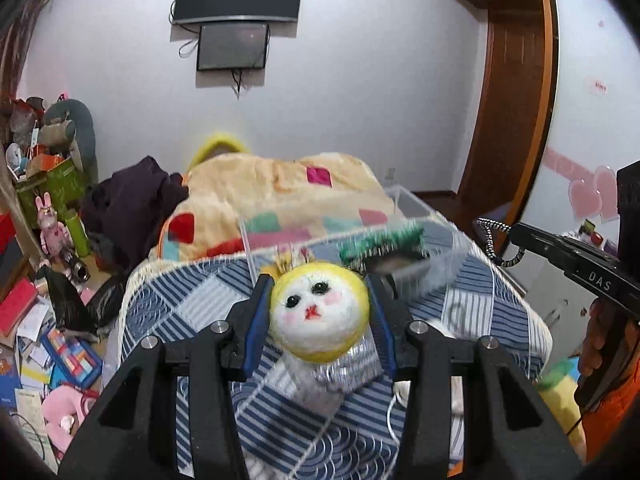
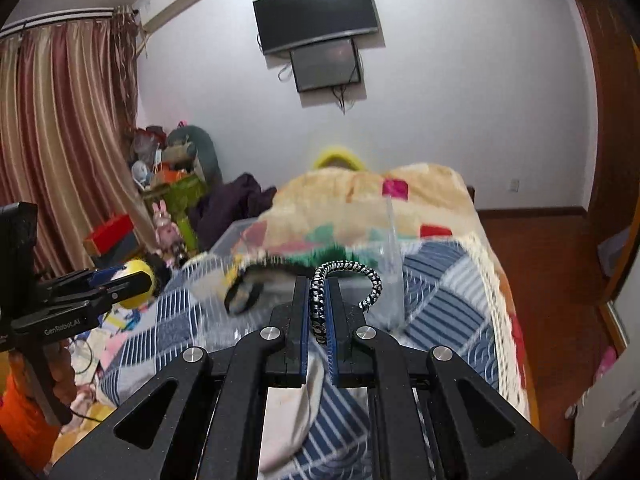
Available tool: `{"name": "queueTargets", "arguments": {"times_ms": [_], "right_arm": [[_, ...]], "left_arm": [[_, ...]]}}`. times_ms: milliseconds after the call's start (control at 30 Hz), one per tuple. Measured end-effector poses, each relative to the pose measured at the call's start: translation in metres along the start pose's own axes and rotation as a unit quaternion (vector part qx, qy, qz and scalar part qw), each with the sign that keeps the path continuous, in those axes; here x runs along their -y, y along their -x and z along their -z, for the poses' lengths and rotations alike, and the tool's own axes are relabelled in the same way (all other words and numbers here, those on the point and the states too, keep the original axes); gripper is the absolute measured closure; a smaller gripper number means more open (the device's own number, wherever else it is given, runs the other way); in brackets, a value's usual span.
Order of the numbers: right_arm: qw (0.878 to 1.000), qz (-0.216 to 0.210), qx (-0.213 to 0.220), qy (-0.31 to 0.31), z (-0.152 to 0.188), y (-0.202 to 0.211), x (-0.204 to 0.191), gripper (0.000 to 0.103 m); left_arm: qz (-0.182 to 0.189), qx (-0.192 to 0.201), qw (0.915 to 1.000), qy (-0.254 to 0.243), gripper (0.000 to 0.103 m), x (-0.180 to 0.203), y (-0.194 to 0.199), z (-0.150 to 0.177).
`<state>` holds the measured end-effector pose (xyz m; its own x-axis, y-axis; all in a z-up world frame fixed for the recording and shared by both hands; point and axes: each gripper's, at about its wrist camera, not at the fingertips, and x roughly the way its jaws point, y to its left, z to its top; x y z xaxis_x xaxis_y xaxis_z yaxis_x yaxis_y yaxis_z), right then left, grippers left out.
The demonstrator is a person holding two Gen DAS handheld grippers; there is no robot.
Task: Organize soft objects
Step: 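Drop the plush ball into the box with left tool while right tool drops the bracelet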
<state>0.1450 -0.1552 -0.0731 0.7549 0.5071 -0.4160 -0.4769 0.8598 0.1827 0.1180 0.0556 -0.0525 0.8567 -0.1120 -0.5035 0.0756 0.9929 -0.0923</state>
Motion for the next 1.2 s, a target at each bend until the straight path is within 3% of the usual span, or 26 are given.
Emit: {"name": "queueTargets", "arguments": {"times_ms": [200,400,667,867,1200], "right_arm": [[1.000,-0.002,0.021,0.020,-0.026,-0.018,-0.008,0.096],[0.999,-0.012,0.015,0.034,-0.042,-0.046,-0.020,0.096],[0.996,-0.017,-0.037,0.082,-0.041,-0.098,-0.047,0.096],[0.993,-0.021,-0.093,0.074,-0.031,-0.136,-0.043,0.096],[0.990,-0.010,-0.126,0.058,-0.026,-0.139,-0.033,0.096]], "left_arm": [[-0.002,0.001,1.0000,0.002,0.057,-0.007,-0.025,-0.019],[0.003,-0.032,0.9994,0.013,0.057,-0.016,-0.063,-0.025],[0.006,-0.075,0.9966,0.033,0.057,-0.026,-0.114,-0.023],[-0.003,-0.097,0.9947,0.032,0.057,-0.025,-0.140,-0.020],[0.001,-0.116,0.9931,0.016,0.055,-0.017,-0.141,-0.015]]}}
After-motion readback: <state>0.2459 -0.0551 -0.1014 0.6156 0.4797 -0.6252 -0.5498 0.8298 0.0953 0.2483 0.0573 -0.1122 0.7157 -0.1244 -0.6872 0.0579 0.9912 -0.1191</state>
